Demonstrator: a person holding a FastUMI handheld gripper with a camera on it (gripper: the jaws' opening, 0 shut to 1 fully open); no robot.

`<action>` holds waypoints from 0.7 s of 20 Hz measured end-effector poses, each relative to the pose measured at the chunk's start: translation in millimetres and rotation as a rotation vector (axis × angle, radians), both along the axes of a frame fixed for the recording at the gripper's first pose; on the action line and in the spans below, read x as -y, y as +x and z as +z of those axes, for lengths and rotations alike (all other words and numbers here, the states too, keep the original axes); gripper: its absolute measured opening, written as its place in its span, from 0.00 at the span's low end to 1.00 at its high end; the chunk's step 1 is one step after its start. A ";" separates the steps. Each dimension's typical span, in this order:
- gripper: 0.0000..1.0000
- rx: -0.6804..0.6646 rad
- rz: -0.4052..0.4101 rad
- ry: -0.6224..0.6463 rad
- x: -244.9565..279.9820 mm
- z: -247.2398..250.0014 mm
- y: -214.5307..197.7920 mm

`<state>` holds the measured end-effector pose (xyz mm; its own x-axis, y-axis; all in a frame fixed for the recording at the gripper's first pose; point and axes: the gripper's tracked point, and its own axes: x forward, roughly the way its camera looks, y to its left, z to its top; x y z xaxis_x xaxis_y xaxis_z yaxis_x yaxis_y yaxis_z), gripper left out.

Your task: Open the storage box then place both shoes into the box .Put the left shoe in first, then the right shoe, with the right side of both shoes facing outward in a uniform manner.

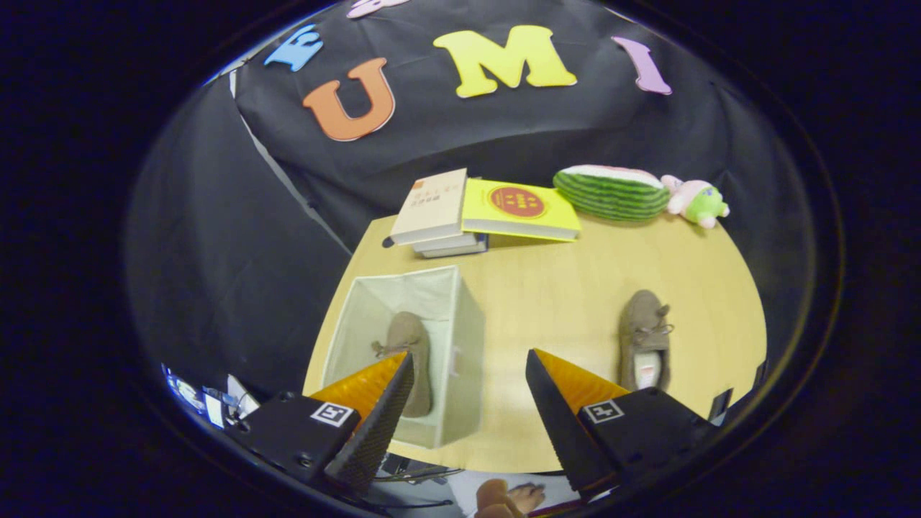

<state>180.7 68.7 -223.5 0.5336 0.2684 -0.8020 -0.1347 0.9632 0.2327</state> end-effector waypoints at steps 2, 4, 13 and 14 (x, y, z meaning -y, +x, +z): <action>1.00 0.000 -0.049 -0.066 58.6 -10.2 9.6; 1.00 -0.061 -0.106 -0.132 112.8 -36.3 10.2; 0.98 -0.364 -0.211 -0.159 215.2 -158.0 7.4; 0.98 -0.379 -0.201 -0.169 217.8 -168.3 7.5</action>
